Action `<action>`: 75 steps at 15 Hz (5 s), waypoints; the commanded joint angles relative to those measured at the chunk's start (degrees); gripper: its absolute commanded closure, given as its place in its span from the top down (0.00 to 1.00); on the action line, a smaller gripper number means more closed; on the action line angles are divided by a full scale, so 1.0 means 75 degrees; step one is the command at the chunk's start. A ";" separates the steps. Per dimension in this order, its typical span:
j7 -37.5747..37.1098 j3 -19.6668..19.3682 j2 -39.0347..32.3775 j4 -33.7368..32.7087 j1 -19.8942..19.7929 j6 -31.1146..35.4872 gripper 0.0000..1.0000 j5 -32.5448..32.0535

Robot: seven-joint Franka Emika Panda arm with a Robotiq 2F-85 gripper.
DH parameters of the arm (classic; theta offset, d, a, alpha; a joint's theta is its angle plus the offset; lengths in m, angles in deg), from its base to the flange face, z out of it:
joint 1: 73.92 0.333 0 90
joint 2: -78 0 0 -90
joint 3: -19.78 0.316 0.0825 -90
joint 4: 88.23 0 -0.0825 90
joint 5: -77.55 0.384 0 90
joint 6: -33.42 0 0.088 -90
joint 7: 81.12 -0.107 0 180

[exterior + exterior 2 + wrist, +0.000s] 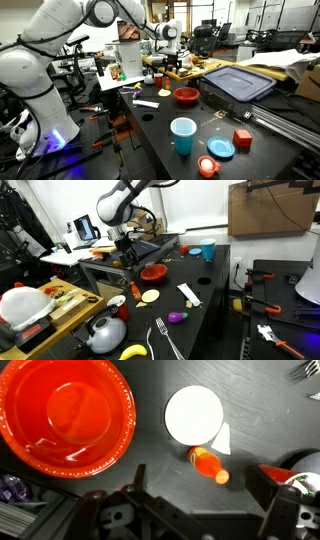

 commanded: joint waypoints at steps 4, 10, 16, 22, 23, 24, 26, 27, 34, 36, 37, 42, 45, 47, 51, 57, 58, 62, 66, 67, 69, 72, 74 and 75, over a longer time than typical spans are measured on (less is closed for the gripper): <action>0.0350 0.0340 -0.0553 -0.0570 0.0134 -0.0141 1.00 -0.0009; 0.0449 0.0394 -0.0898 -0.0772 0.0290 -0.0117 1.00 -0.0075; 0.0652 0.0396 -0.1132 -0.0927 0.0271 -0.0142 0.75 -0.0069; 0.0659 0.0362 -0.1184 -0.1015 0.0237 -0.0162 0.34 -0.0084; 0.0657 0.0357 -0.1182 -0.1025 0.0231 -0.0161 0.27 -0.0084; 0.0659 0.0354 -0.1168 -0.1021 0.0220 -0.0153 0.20 -0.0085; 0.0652 0.0344 -0.1157 -0.1041 0.0208 -0.0153 0.05 -0.0088; 0.0653 0.0338 -0.1147 -0.1042 0.0198 -0.0151 0.00 -0.0093; 0.0841 0.0281 -0.0537 -0.0521 -0.0102 -0.0508 0.05 -0.0069; 0.1095 0.0296 -0.0208 -0.0368 -0.0337 -0.0757 0.05 -0.0009; 0.1200 0.0293 -0.0053 -0.0349 -0.0462 -0.0936 0.05 0.0025; 0.1173 0.0074 0.0523 -0.0552 -0.1123 -0.1734 0.05 0.0139; 0.1043 -0.0121 0.0645 -0.0682 -0.1484 -0.1978 0.05 0.0243; 0.0914 -0.0284 0.0688 -0.0699 -0.1725 -0.1968 0.05 0.0316; 0.0603 -0.0658 0.0637 -0.0678 -0.2139 -0.1748 0.05 0.0329; 0.0177 -0.1041 0.0645 -0.0515 -0.2761 -0.1184 0.05 0.0547; 0.0152 -0.1092 0.0657 -0.0451 -0.2840 -0.1019 0.05 0.0561; -0.0368 -0.1308 0.0727 0.0079 -0.3009 -0.0284 0.05 0.0466; -0.1112 -0.1482 0.0806 0.0666 -0.2899 0.0182 0.05 0.0506; -0.1368 -0.1512 0.0816 0.0804 -0.2854 0.0324 0.05 0.0507; -0.1878 -0.1569 0.0768 0.0959 -0.2820 0.0462 0.05 0.0555; -0.2549 -0.1665 0.0803 0.1238 -0.2822 0.0564 0.05 0.0665; -0.2887 -0.1741 0.0848 0.1394 -0.2848 0.0614 0.05 0.0760; -0.3002 -0.1774 0.0866 0.1463 -0.2875 0.0641 0.05 0.0832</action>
